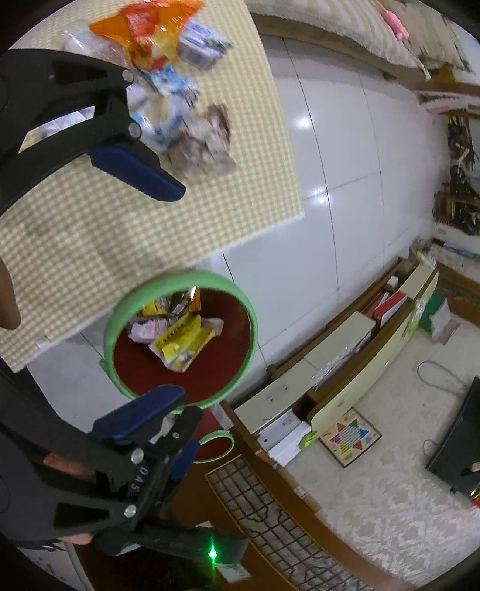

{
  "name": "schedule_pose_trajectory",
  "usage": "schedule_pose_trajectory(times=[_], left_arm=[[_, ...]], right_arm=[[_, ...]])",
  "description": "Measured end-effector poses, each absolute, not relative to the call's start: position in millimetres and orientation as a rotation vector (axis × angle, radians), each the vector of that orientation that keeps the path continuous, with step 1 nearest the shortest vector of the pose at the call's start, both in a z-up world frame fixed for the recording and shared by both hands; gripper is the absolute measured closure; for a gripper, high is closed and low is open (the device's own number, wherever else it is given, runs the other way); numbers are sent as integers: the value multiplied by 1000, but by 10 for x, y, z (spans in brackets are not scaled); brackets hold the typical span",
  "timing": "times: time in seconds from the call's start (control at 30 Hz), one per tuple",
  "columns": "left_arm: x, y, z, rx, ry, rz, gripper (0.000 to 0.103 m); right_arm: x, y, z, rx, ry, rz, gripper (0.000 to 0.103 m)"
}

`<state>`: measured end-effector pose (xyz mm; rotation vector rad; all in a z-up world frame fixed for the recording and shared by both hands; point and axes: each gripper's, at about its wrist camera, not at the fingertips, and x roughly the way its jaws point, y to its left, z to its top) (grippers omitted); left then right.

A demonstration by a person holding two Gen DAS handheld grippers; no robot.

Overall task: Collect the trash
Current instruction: 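Move both open tools back toward the table trash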

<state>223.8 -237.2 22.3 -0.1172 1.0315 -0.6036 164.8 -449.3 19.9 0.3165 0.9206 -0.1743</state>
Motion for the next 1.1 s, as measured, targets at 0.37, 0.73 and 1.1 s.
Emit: schedule_pose_trajectory(times=[0.37, 0.73, 1.1], left_arm=[[1884, -1368, 138, -118, 1010, -447, 6], [1499, -485, -163, -61, 1034, -321, 6], [1589, 61, -532, -35, 1092, -238, 6]], right_arm=[[1714, -3634, 12, 218, 976, -4, 12], [1690, -2941, -213, 163, 1046, 150, 12], [1668, -2213, -569, 115, 1141, 259, 12]])
